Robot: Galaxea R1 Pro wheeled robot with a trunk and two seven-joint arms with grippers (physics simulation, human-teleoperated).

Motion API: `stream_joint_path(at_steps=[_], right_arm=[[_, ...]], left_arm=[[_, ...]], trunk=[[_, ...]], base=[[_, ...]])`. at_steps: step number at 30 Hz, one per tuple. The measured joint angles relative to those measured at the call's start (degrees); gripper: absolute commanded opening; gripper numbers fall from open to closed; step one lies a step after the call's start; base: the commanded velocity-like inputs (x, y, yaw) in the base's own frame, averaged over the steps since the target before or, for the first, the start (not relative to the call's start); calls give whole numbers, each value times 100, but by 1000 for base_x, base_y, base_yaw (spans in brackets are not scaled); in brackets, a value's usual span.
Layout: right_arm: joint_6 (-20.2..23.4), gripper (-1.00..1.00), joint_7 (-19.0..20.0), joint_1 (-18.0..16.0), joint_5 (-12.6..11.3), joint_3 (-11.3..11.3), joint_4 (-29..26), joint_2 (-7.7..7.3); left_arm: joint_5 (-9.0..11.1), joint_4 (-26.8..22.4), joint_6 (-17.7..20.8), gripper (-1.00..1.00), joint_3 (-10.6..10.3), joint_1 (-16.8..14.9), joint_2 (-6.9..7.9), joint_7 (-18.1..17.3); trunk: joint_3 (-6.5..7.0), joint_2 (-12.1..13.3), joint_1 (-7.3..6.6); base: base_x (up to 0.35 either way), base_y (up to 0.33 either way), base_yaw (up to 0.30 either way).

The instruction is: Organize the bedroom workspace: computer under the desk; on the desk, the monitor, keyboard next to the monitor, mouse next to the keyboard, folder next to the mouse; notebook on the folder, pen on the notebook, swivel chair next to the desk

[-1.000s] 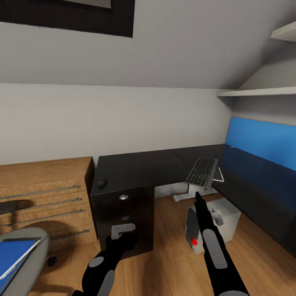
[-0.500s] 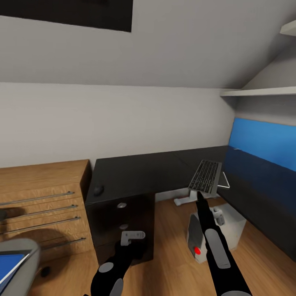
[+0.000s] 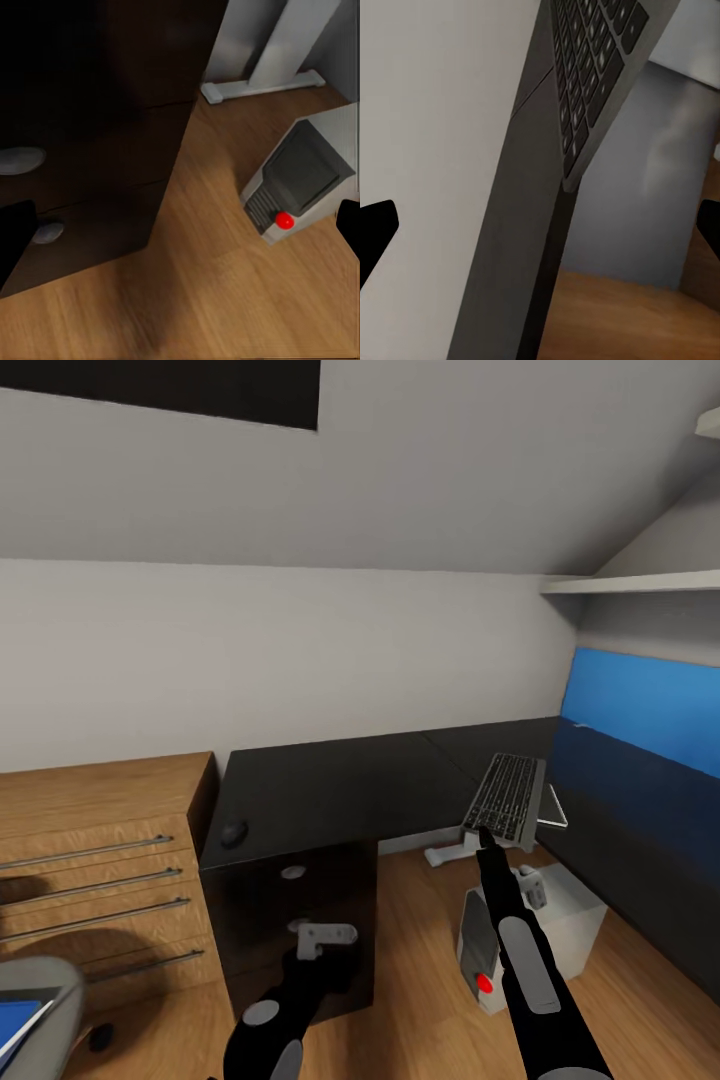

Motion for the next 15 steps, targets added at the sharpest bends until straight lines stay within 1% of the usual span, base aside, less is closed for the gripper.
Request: stream_joint_path(at_steps=[8, 9, 13, 15], right_arm=[[5, 100, -20, 0, 1, -14, 18, -12], [8, 100, -26, 0, -1, -35, 26, -39], [13, 100, -34, 0, -15, -129, 73, -119], [21, 100, -39, 0, -39, -230, 133, -159]], left_arm=[[2, -3, 0, 100, -293, 0, 8, 6], [3, -4, 0, 100, -329, 0, 9, 7], [2, -2, 0, 100, -368, 0, 10, 8], [3, -4, 0, 100, -381, 0, 11, 8]], trunk=[[0, 0, 0], [0, 0, 0], [0, 0, 0], [0, 0, 0]], base=[[3, 0, 0], [0, 0, 0], [0, 0, 0], [0, 0, 0]])
